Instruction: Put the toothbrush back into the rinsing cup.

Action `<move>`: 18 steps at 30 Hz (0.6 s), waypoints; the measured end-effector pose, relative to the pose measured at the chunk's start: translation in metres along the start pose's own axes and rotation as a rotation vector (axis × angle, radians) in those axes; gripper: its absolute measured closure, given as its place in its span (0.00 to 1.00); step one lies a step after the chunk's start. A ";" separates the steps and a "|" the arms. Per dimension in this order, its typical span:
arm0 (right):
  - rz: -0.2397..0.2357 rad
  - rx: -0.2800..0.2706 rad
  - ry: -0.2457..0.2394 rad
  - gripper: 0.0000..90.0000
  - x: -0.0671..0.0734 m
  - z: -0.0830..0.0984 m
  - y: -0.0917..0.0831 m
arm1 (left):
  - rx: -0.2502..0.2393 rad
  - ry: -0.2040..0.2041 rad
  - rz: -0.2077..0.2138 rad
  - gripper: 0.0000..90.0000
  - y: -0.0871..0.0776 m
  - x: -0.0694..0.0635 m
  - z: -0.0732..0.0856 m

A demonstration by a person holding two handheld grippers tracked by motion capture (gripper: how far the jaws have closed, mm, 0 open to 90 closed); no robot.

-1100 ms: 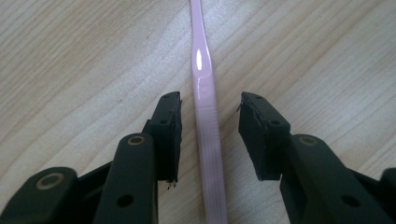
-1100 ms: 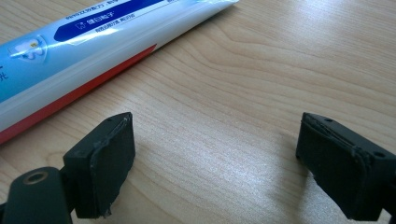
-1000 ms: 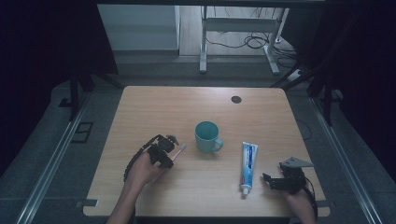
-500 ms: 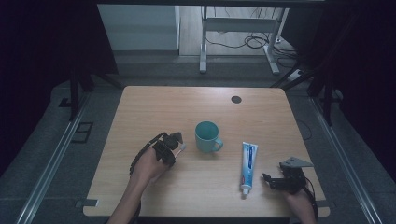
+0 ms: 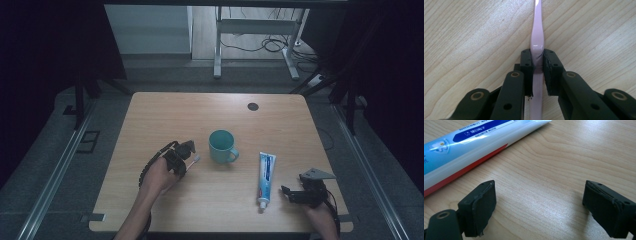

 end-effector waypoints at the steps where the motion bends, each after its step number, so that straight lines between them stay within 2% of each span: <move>1: 0.000 0.000 0.000 0.13 0.000 0.000 0.000 | -0.008 0.000 0.003 0.88 -0.001 0.001 0.000; 4: 0.000 0.000 0.000 0.13 0.000 0.000 0.000 | -0.062 -0.009 0.013 0.88 -0.009 0.006 0.001; 9: 0.000 0.000 0.000 0.13 0.000 0.000 0.000 | -0.169 -0.026 0.067 0.88 -0.026 0.009 0.004; 15: 0.000 0.000 0.000 0.13 0.000 0.000 0.000 | -0.288 -0.025 0.100 0.88 -0.046 0.011 0.004; 18: 0.000 0.000 0.000 0.13 0.000 0.000 0.000 | -0.333 -0.015 0.116 0.88 -0.053 0.011 0.003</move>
Point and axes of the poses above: each handheld gripper's, and its own axes: y roughly forward along the jaws, z roughly out of its underside, x roughly to its left, the point moved 4 cm from there along y, roughly forward along the jaws, and after that the axes turned 13 degrees about -y, right-handed, at the moved point
